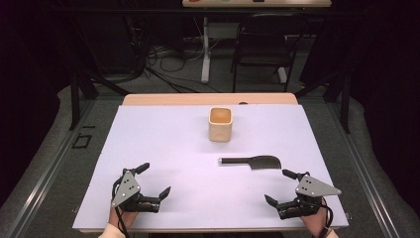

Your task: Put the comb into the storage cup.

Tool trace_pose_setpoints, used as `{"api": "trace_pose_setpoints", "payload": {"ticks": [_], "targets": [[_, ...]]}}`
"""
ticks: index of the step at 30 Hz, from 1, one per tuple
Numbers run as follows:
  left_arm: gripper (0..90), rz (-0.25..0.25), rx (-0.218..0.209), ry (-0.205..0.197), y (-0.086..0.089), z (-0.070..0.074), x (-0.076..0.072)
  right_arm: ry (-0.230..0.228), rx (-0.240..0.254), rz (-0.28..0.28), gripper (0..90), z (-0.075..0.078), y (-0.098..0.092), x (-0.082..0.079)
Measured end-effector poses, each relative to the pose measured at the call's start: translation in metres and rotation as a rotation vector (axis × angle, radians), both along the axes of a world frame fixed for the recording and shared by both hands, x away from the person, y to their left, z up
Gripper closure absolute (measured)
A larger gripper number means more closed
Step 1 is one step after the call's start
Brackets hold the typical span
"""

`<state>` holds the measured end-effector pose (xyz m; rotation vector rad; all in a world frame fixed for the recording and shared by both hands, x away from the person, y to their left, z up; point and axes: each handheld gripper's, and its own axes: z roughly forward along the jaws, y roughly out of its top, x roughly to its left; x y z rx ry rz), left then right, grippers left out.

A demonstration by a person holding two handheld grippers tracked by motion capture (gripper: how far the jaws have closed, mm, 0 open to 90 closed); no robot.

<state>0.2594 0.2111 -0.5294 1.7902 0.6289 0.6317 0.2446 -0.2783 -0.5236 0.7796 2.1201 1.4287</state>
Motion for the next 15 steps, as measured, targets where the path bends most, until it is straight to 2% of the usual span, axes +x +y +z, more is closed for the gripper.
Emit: {"api": "trace_pose_setpoints", "payload": {"ticks": [5, 15], "targets": [[0.0, -0.006, 0.002, -0.002, -0.0011, 0.0002, -0.0001, -0.001, -0.018, -0.001, 0.0, 0.0011, 0.0013, 0.0002], [0.0, -0.005, 0.006, -0.009, -0.0028, 0.0008, -0.0003, 0.025, -0.02, -0.015, 0.0, 0.0046, 0.0064, 0.0073]]}}
